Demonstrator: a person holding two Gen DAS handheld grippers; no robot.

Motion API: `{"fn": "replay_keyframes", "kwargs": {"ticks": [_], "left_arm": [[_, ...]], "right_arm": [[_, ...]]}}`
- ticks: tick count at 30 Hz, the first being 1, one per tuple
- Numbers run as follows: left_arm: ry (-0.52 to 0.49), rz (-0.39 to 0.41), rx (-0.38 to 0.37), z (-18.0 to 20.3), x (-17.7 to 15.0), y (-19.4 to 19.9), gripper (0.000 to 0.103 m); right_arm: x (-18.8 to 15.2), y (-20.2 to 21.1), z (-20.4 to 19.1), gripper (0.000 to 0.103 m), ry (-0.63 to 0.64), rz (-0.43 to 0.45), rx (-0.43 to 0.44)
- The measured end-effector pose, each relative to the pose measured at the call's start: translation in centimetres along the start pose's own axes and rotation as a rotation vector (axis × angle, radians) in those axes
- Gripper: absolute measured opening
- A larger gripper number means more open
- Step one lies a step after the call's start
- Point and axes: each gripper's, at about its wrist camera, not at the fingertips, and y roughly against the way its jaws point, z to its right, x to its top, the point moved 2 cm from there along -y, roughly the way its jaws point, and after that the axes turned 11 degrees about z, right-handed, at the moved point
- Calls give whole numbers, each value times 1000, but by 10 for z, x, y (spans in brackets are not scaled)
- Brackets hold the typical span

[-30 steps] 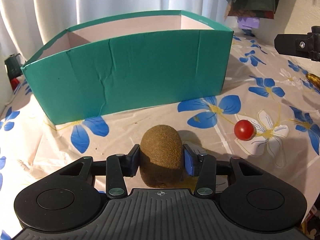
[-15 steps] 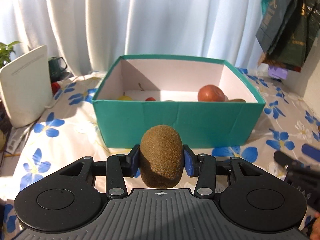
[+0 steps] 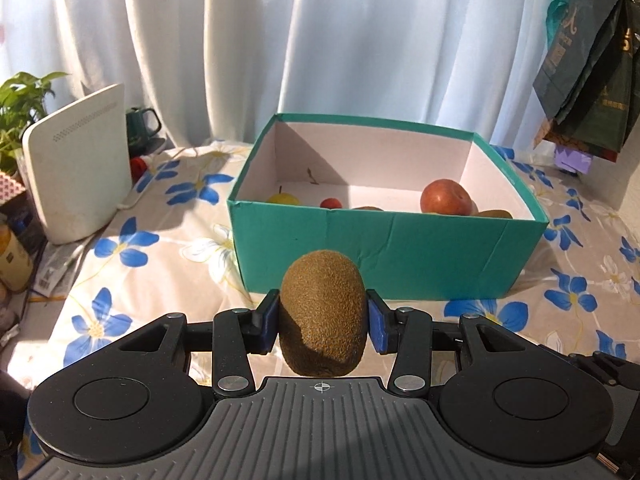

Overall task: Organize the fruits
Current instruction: 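Lift the kiwi with the left gripper while the right gripper closes on a cherry tomato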

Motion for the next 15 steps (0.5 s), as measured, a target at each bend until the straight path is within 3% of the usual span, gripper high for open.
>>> {"fn": "replay_keyframes", "kwargs": {"ticks": [6,15], "left_arm": [[9,-15,3,0,0,-2,48],[-10,-1,2,-2,23,-4,48]], "right_arm": [[-3,-5,0,26,-5,-15,11],[14,11,3,26,-21,47,0]]}}
